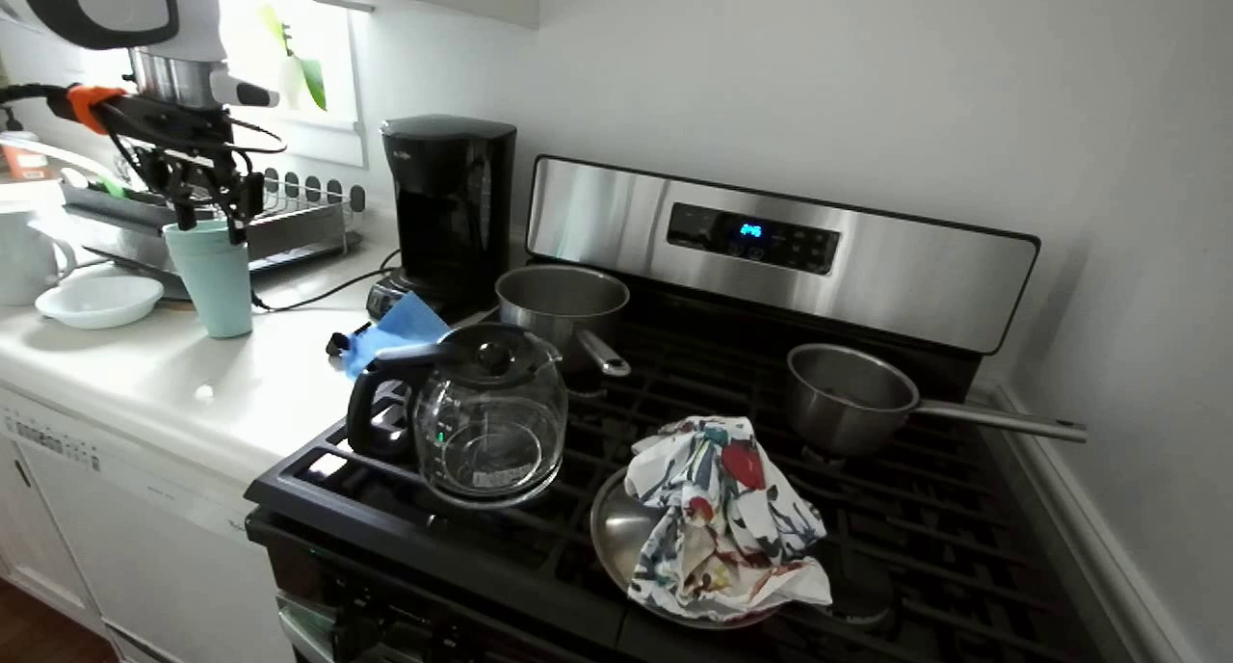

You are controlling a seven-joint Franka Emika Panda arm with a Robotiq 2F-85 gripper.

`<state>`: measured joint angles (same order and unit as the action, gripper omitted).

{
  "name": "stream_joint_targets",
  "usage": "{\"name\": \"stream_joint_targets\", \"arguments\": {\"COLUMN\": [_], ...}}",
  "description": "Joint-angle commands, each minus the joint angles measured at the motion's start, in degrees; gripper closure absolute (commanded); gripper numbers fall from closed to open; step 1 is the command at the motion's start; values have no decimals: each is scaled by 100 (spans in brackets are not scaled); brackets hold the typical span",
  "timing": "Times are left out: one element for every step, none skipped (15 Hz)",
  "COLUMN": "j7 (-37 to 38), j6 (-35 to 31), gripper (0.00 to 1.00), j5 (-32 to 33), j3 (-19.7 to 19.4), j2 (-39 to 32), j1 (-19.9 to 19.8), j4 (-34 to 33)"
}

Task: Stack all the blue cups together, flip the stacked blue cups and place them upside down on the kitchen counter

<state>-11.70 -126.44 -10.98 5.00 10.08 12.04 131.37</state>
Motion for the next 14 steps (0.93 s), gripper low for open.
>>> {"name": "stream_joint_targets", "arguments": {"j7": [42,38,45,62,126,191,242,260,271,283,334,398,440,474], "j6": [-315,-381,-400,-414,-369,-349,-335,-351,-370,-364,-356,-331,-301,-286], "gripper": [2,0,0,0,0,0,0,0,0,0,0,3,19,28], "j5": [-378,-441,-465,-441,-390,-345,-330,-381,-419,-426,-393,-335,-315,-307], "j3": [57,60,63,68,74,78,84,84,86,88,94,95,91,89], "j2": [-159,-181,-211,-248,-303,-349,-418,-468,-508,-556,-599,-645,-687,-714], "j1": [-47,-49,-56,-68,-84,-99,-106,-107,-108,-114,-125,-145,-164,-178], "j4": [-51,-51,-60,-55,-70,-74,-82,-88,-89,-100,-104,-108,-110,-106]}}
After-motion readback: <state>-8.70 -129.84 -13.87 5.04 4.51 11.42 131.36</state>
